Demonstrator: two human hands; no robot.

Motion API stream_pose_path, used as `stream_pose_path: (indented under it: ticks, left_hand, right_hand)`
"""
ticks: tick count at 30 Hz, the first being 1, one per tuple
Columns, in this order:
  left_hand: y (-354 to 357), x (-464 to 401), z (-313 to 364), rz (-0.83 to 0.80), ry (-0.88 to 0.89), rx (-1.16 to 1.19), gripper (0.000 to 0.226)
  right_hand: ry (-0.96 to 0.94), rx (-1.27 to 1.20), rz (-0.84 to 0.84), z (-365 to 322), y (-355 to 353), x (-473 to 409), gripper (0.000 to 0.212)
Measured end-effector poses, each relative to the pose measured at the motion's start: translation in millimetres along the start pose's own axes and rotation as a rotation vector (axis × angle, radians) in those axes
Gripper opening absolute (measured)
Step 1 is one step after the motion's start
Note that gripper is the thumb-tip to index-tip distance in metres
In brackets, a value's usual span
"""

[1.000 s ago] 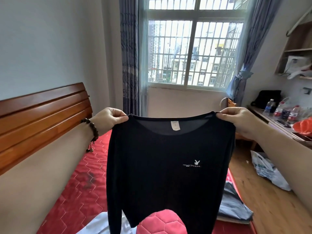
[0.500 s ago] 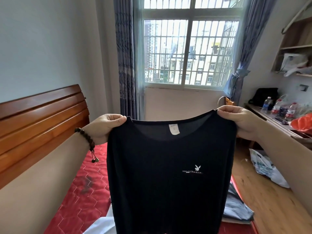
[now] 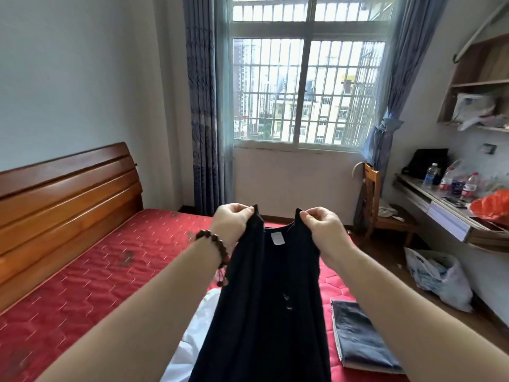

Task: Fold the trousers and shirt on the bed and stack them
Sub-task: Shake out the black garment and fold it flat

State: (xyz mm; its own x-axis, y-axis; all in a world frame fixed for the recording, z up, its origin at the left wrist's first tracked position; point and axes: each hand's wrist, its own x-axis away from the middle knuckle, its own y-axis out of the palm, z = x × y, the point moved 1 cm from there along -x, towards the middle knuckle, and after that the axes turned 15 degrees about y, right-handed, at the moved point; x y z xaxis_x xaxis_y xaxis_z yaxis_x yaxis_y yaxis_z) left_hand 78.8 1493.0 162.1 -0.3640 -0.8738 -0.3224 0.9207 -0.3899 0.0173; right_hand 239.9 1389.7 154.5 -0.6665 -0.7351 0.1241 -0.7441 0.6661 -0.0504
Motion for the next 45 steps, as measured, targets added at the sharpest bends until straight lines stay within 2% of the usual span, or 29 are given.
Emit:
stream_pose_path:
  ticks: [4, 16, 22, 24, 28, 32, 34, 37, 39, 45]
  left_hand:
    - [26, 12, 11, -0.05, 0.138, -0.049, 0.012]
    - [25, 29, 35, -0.124, 0.24, -0.036, 0.017]
    - [19, 30, 36, -0.315, 0.27, 0.12, 0.02]
    - [19, 29, 40, -0.348, 0.295, 0.148, 0.019]
    - [26, 27, 53, -0.434, 0.335, 0.155, 0.018]
    - [22, 20, 61, -0.419, 0.304, 0.148, 0.019]
    - [17, 16, 64, -0.429, 0.269, 0.182, 0.02]
    - [12, 12, 68, -0.451, 0.257, 0.182, 0.021]
    - [10, 12, 71, -0.451, 0.273, 0.144, 0.02]
    - [1, 13, 68, -0.365, 0.356, 0.051, 0.013]
  right_hand:
    - [-0.051, 0.015, -0.03, -9, 26, 17, 0.011]
    - [-0.06, -0.003, -0.136, -38, 26, 45, 0.011]
    - [-0.052, 0.096, -0.285, -52, 17, 47, 0.018]
    - [-0.177, 0.225, -0.212, -60, 15, 46, 0.016]
    - [-0.48, 0.492, 0.105, -73, 11, 43, 0.025]
    - [-0.557, 0.564, 0.216, -73, 4, 38, 0.034]
    - [-0.516, 0.586, 0.159, -73, 0, 35, 0.029]
    - [-0.411, 0.492, -0.183, -72, -4, 36, 0.014]
    - [-0.346, 0.391, -0.305, -71, -5, 37, 0.011]
    - [-0.458, 0.439, -0.201, -80, 3, 41, 0.011]
